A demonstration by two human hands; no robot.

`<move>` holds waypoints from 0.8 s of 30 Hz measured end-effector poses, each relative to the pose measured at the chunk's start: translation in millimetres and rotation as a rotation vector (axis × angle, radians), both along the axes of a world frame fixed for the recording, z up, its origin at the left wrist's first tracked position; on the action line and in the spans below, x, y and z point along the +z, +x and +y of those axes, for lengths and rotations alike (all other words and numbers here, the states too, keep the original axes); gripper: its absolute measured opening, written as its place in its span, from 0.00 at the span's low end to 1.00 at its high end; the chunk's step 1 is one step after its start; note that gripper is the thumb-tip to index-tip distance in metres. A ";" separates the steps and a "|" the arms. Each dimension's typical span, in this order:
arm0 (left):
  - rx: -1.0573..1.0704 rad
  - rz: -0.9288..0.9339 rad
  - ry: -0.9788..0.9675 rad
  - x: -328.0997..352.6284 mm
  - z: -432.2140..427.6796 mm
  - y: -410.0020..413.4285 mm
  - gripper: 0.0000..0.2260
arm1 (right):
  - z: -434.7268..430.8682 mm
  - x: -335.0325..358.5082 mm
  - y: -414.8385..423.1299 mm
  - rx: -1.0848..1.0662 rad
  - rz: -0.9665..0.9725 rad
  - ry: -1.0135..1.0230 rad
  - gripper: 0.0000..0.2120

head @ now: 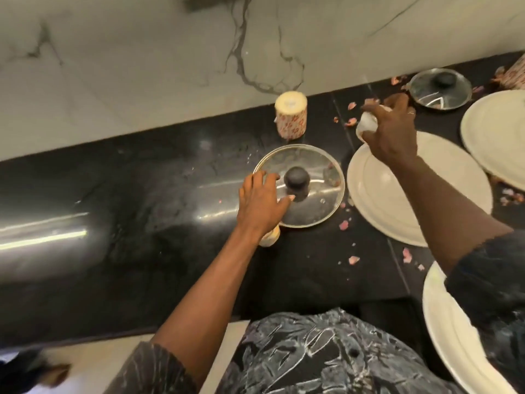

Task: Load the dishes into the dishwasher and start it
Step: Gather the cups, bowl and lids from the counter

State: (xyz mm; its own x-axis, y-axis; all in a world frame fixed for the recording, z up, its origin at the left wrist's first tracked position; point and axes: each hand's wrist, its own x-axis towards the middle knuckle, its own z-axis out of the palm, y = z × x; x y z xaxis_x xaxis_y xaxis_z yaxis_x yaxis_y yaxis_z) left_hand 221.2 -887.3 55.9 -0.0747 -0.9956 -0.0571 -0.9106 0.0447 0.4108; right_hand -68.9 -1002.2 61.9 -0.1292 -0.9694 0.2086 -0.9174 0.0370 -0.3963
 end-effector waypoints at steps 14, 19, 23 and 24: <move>-0.060 -0.031 0.120 -9.6 75.0 36.7 0.29 | 150.3 -1.5 101.8 -0.086 -0.089 0.046 0.26; -0.179 -0.006 0.138 -1.3 67.5 36.8 0.27 | 209.2 -3.1 114.4 -0.166 -0.091 0.075 0.26; -0.336 0.010 0.170 16.6 76.0 11.4 0.27 | 268.0 5.0 110.3 -0.293 -0.106 0.060 0.25; -0.386 0.017 0.180 21.2 81.2 -0.4 0.27 | 284.8 7.2 105.7 -0.324 -0.107 0.043 0.25</move>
State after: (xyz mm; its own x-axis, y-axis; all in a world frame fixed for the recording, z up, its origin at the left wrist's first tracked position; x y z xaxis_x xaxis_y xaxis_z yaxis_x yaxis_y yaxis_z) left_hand 220.9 -806.2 77.1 -0.4424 -0.8687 -0.2229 -0.8341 0.3073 0.4581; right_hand 36.7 -717.4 69.1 -0.4508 -0.8820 0.1373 -0.8087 0.3385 -0.4811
